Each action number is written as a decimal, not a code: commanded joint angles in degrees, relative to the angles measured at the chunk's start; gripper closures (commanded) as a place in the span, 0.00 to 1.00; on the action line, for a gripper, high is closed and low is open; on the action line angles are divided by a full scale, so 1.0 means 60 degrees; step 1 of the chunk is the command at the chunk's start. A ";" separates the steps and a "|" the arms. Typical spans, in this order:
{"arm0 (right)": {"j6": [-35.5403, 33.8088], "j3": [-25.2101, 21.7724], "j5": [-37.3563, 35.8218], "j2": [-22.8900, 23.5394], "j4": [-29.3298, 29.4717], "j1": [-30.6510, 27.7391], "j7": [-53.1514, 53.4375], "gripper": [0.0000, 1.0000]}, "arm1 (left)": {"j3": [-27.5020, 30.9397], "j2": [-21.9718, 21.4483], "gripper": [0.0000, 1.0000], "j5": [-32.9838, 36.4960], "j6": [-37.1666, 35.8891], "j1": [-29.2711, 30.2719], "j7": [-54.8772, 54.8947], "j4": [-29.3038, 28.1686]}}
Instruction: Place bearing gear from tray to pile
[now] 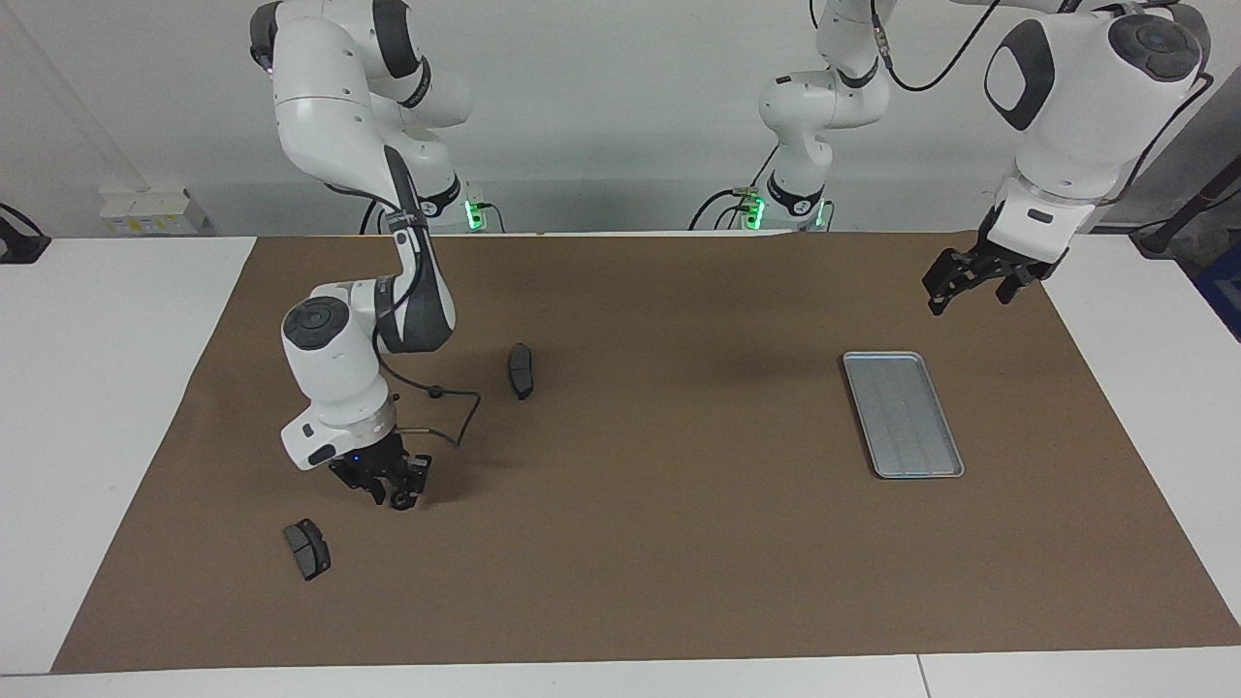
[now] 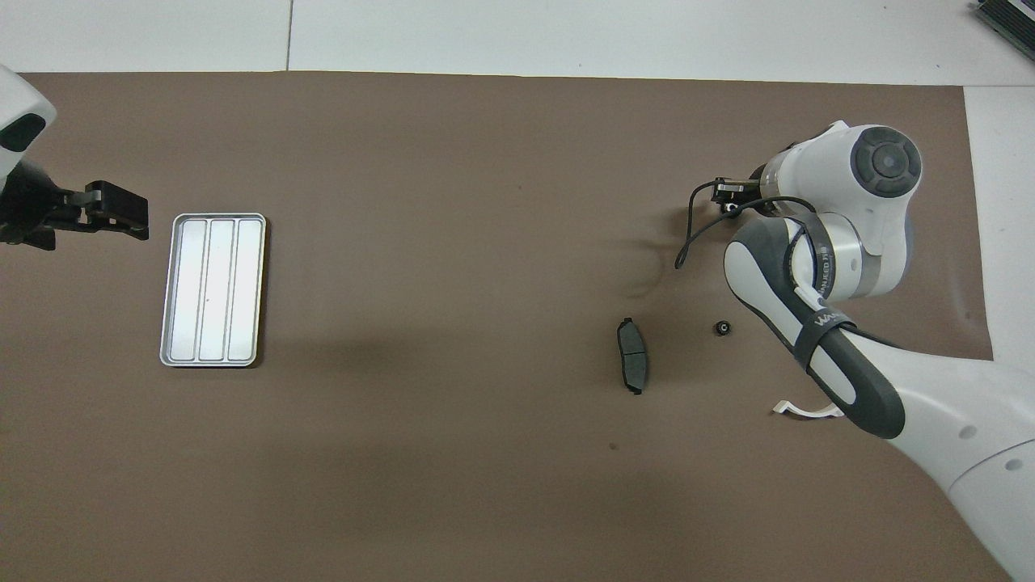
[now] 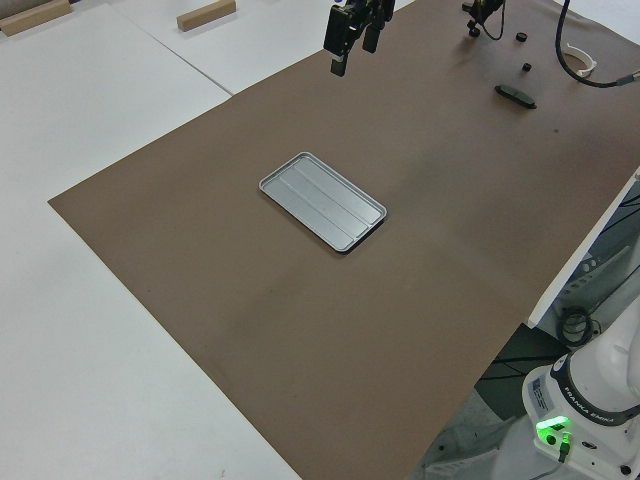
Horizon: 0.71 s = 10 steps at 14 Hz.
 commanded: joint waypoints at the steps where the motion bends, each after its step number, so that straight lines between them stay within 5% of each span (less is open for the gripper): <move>1: -0.0363 0.0099 0.0173 -0.0648 -0.0062 -0.0070 -0.0281 0.00 | -0.0063 -0.0286 0.00 0.0131 0.0209 0.0115 0.0028 -0.0357; 10: -0.4315 0.0114 0.0173 -0.3989 -0.0079 0.0033 -0.0837 0.00 | -0.0063 -0.0300 0.00 0.0131 0.0209 0.0115 0.0028 -0.0357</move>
